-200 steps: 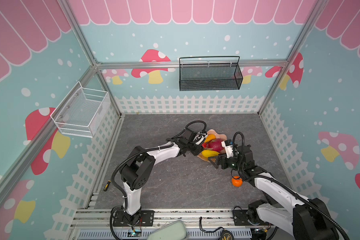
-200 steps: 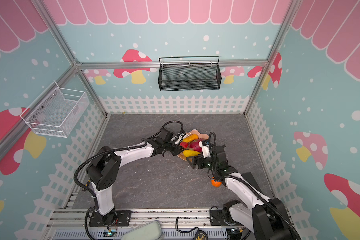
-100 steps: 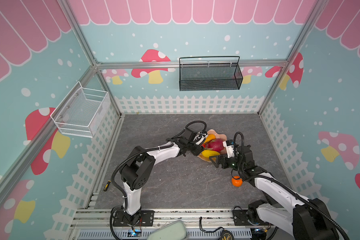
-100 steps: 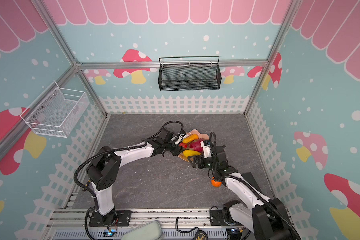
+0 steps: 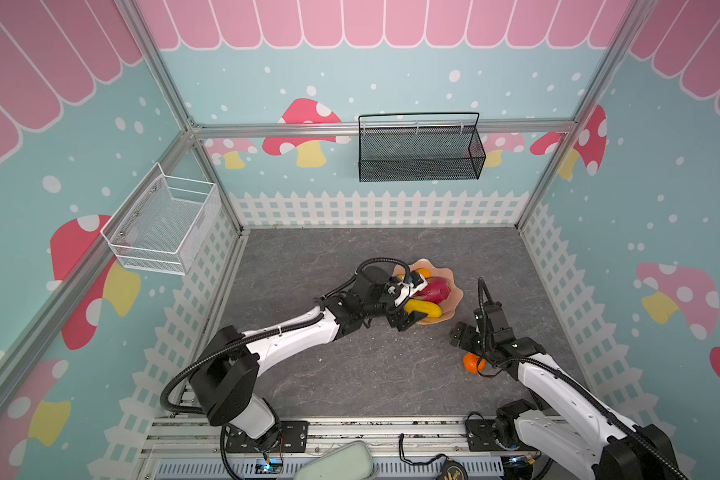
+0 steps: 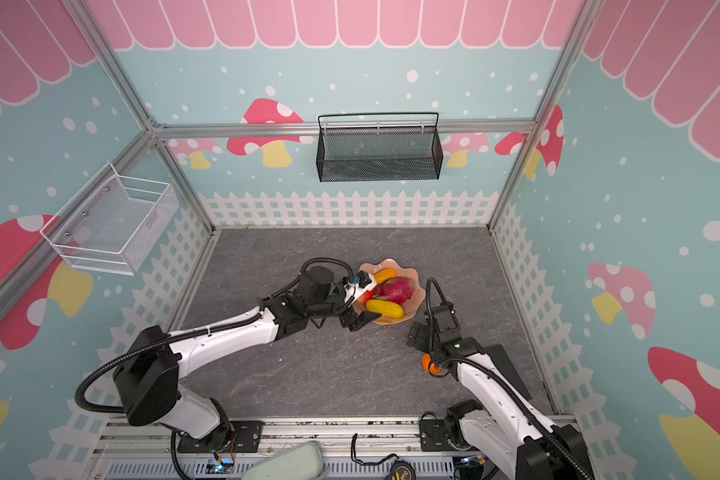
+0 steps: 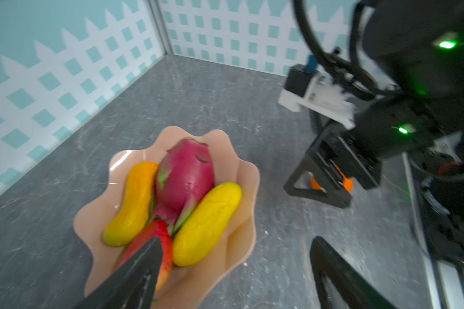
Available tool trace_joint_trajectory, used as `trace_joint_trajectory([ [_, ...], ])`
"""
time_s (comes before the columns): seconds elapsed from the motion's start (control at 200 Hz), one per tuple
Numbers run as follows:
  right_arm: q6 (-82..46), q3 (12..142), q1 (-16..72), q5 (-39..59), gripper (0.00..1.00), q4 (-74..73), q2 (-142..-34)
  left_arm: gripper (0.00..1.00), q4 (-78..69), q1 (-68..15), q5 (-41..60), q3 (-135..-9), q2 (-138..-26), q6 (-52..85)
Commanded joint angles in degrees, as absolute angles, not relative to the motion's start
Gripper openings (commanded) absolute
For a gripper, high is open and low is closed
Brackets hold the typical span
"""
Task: Place and organize the fake fruits in the fruit bowl
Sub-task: 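Grasp the orange tangerine with the right gripper while the left gripper withdraws, then lift the tangerine over the bowl and release it on top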
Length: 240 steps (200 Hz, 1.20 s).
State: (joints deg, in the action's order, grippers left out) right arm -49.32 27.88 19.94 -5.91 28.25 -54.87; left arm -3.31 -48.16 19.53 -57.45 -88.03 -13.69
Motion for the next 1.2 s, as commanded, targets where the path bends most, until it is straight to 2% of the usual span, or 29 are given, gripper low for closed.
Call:
trace_joint_trajectory([
  [0.0, -57.1, 29.1, 22.4, -12.3, 0.96, 36.8, -53.9, 0.99, -8.4, -49.0, 23.4, -51.4, -85.8, -14.6],
  [0.225, -59.7, 26.7, 23.2, -11.0, 0.94, 37.8, -54.9, 0.99, -5.4, -49.7, 21.8, -49.0, -83.3, -19.7],
  [0.34, -59.5, 25.7, 23.3, -10.2, 0.82, 36.6, -54.9, 0.99, -7.1, -49.7, 20.6, -48.1, -82.9, -20.1],
  [0.52, -58.4, 24.8, 23.3, -7.7, 0.74, 35.9, -57.8, 0.99, -9.5, -49.7, 18.4, -47.1, -82.5, -19.5],
  [0.635, -58.1, 24.7, 23.3, -8.1, 0.59, 34.7, -57.1, 0.99, -13.2, -49.6, 15.5, -45.4, -81.2, -19.1],
  [0.691, -57.2, 25.9, 23.3, -8.8, 0.55, 34.3, -56.7, 0.99, -14.5, -49.2, 13.3, -45.1, -80.8, -18.5],
  [0.881, -49.7, 36.6, 23.3, -10.9, 0.52, 34.7, -60.9, 0.99, -13.4, -45.2, 4.3, -47.1, -81.4, -12.7],
  [1.046, -40.6, 47.5, 23.1, -11.3, 0.52, 32.2, -67.7, 0.99, -12.8, -40.1, 6.4, -48.6, -82.0, -5.3],
  [1.196, -32.5, 55.7, 22.3, -8.0, 0.51, 27.7, -77.0, 0.99, -16.2, -39.3, 6.9, -47.6, -82.2, -2.5],
])
